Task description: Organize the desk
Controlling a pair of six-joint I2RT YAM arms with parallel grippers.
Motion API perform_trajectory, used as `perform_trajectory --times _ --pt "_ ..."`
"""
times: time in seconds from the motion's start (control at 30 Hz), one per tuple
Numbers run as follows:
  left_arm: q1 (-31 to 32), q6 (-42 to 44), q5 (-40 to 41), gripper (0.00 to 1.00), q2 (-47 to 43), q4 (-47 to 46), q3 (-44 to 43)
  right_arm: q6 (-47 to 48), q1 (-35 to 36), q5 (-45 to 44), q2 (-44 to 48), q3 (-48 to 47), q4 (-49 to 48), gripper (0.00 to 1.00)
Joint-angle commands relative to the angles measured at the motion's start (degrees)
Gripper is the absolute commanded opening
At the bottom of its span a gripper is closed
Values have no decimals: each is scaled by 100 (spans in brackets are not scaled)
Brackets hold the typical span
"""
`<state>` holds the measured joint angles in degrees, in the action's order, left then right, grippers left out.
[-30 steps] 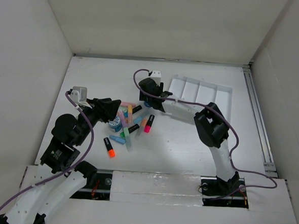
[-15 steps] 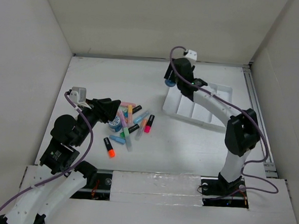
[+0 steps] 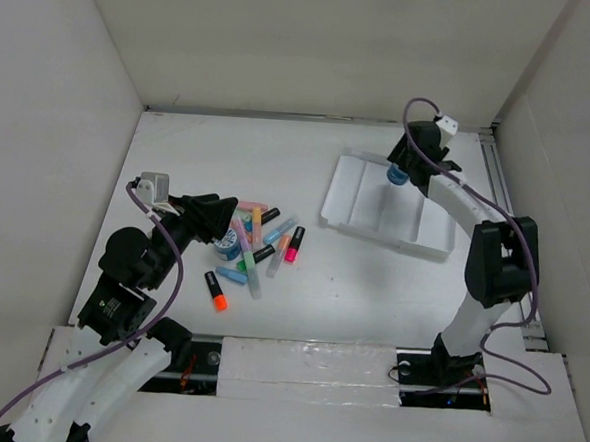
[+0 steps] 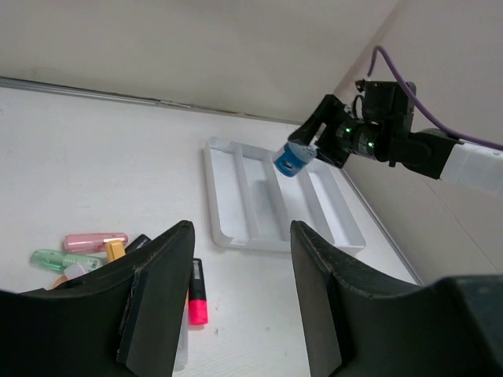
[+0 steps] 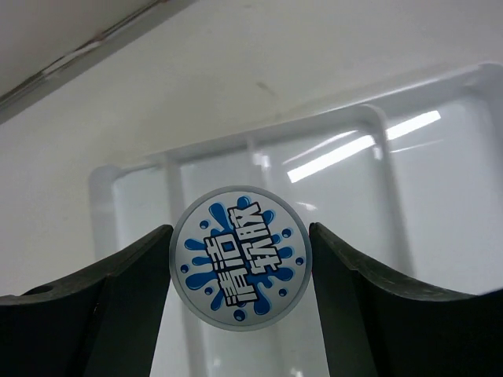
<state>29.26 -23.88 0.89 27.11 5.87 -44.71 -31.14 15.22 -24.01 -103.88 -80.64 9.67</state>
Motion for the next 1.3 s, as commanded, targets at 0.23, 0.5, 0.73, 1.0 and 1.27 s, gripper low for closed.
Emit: perform_trajectory --times 0.23,0.5,0.73,1.0,1.27 --pt "19 -3 -53 48 -66 -244 -38 -534 -1758 -43 799 874 -387 44" --pt "19 -3 -53 48 -83 -244 -29 -464 -1900 318 351 576 -405 44" --pt "19 -3 -53 48 -92 -244 -29 -463 -1900 266 192 470 -431 48" --pt "19 -3 -53 48 -40 -253 -29 -446 -1769 230 157 373 -483 92" --pt "19 -230 288 47 -66 -8 -126 -165 -384 648 1123 909 -905 30"
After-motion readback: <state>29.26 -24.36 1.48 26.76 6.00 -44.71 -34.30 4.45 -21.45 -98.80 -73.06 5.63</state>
